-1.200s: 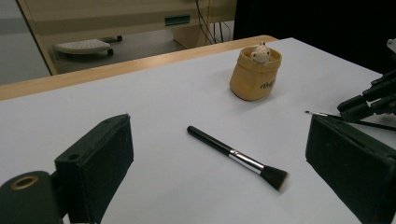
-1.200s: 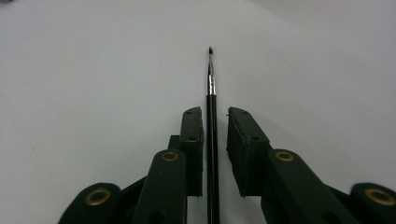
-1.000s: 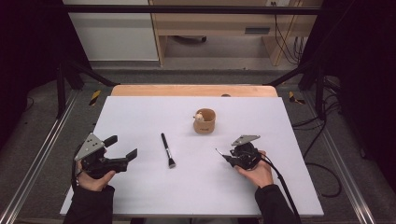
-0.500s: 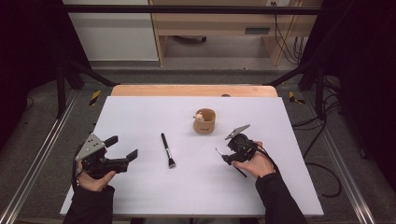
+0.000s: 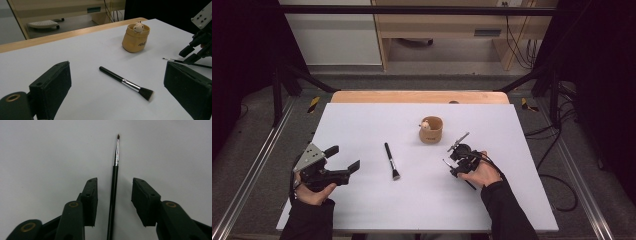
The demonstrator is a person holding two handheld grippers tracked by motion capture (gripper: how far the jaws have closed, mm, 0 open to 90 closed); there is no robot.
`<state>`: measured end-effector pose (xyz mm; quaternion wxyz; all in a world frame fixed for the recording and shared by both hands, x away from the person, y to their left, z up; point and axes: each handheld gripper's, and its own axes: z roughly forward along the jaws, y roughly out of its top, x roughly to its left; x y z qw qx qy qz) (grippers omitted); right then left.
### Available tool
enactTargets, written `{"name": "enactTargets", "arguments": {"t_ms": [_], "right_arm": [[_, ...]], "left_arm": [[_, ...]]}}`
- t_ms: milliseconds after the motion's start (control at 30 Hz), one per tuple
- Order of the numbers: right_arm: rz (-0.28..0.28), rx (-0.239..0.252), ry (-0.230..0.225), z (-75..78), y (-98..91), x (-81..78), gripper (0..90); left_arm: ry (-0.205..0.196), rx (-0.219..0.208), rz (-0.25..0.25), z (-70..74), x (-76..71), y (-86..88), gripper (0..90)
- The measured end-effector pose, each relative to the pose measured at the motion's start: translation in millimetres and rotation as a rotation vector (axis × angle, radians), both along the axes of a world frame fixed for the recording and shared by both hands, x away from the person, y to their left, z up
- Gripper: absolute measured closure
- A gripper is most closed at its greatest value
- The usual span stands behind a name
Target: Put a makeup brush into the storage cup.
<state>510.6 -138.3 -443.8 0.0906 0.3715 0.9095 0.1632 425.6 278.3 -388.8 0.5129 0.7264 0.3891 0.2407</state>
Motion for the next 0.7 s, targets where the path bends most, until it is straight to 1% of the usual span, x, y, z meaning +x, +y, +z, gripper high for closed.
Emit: {"name": "enactTargets", "arguments": {"t_ms": [100, 133, 167, 233, 300, 367, 400, 500, 533, 567, 633, 667, 700], "right_arm": [[0.011, -0.028, 0.015, -5.2, 3.1, 1.1, 62.7], [-0.004, -0.028, 0.031, -5.6, 4.8, 0.3, 64.9], [0.013, -0.027, 0.026, -5.4, 3.7, 1.0, 66.5], [0.008, -0.033, 0.032, -5.2, 3.4, 0.9, 70.2], [-0.006, -0.025, 0.050, -5.5, 3.5, 1.1, 73.5], [0.000, -0.030, 0.048, -6.1, 3.3, 1.7, 75.1], [-0.016, -0.024, 0.064, -5.0, 4.2, 1.7, 75.5], [-0.012, -0.022, 0.066, -5.2, 4.1, 1.7, 77.3], [0.014, -0.028, 0.050, -6.1, 2.9, 2.7, 78.0], [0.002, -0.026, 0.059, -5.6, 3.7, 2.3, 78.9], [0.004, -0.027, 0.059, -5.7, 3.5, 2.7, 80.4], [-0.007, -0.022, 0.072, -5.1, 4.0, 2.5, 81.5], [-0.007, -0.021, 0.074, -5.1, 3.7, 2.9, 83.4]], "left_arm": [[0.000, -0.004, 0.001, 0.1, -0.3, 0.4, 6.9], [-0.001, -0.003, 0.001, 0.1, -0.3, 0.3, 6.9], [0.000, -0.002, 0.001, 0.1, -0.3, 0.2, 6.9], [0.000, 0.001, 0.000, 0.1, -0.2, 0.0, 6.9], [0.001, 0.000, 0.000, 0.0, -0.3, -0.5, 6.9], [0.000, 0.000, 0.000, 0.0, -0.4, -0.7, 6.9], [0.000, -0.001, -0.001, 0.1, -0.5, -0.8, 6.9], [0.000, 0.000, -0.001, -0.1, -0.4, -1.2, 6.9], [0.000, 0.002, -0.001, -0.1, -0.3, -1.4, 6.9], [0.000, 0.004, -0.002, -0.2, -0.4, -1.5, 6.9], [0.000, 0.009, -0.005, -0.1, -0.4, -1.5, 6.9], [0.001, 0.008, -0.005, -0.1, -0.4, -1.6, 6.9], [0.001, 0.008, -0.005, -0.1, -0.4, -1.5, 6.9]]}}
